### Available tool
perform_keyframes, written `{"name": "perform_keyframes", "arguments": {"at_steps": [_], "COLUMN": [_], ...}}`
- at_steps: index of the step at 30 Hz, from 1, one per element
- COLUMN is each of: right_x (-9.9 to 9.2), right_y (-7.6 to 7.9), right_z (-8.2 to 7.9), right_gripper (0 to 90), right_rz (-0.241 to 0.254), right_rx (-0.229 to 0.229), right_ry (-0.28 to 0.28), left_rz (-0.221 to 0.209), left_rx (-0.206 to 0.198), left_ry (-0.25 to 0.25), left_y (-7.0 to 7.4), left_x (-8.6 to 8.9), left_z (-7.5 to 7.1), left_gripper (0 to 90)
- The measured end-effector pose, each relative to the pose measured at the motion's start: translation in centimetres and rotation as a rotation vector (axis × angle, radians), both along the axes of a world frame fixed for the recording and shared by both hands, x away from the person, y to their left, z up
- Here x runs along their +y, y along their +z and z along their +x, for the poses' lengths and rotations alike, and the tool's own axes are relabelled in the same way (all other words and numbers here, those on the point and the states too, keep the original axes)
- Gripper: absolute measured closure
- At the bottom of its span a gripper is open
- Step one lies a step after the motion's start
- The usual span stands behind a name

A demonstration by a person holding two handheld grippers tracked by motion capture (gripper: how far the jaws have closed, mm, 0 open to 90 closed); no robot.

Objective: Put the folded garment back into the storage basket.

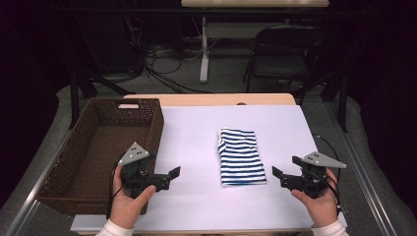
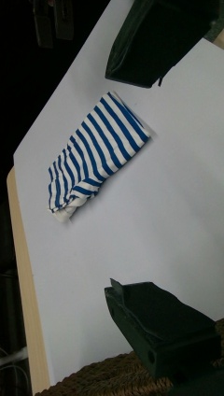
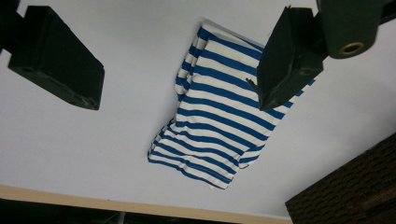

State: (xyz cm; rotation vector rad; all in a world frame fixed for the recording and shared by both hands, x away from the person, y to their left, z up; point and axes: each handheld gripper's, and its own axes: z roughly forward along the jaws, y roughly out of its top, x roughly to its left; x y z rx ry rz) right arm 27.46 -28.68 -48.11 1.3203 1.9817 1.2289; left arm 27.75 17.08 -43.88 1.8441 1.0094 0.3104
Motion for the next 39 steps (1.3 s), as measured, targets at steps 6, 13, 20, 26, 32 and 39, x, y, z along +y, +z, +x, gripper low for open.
{"name": "perform_keyframes", "arguments": {"at_steps": [6, 13, 20, 26, 32, 39], "right_x": [0.2, 0.8, 1.1, 1.6, 1.9, 2.1], "right_y": [0.4, 1.0, 1.4, 1.7, 2.2, 2.5], "right_z": [1.0, 2.3, 3.2, 3.8, 4.5, 5.2], "right_gripper": [14.9, 14.2, 14.3, 14.3, 14.4, 14.4], "right_rz": [0.011, 0.039, 0.066, 0.050, 0.063, 0.063], "right_rx": [0.061, 0.152, 0.238, 0.273, 0.326, 0.351], "right_ry": [0.004, 0.041, 0.056, 0.070, 0.060, 0.054], "left_rz": [-0.011, 0.020, 0.022, 0.018, 0.007, -0.003], "left_rx": [0.023, 0.065, 0.128, 0.167, 0.218, 0.274], "left_ry": [0.007, 0.007, 0.008, 0.015, 0.033, 0.062], "left_y": [0.4, 0.5, 0.8, 1.0, 1.0, 1.0], "left_x": [0.0, -0.3, -0.6, -0.7, -0.8, -1.1], "left_z": [0.5, 1.2, 1.8, 2.4, 3.2, 4.1], "left_gripper": [0.3, 0.3, 0.3, 0.3, 0.3, 0.3]}}
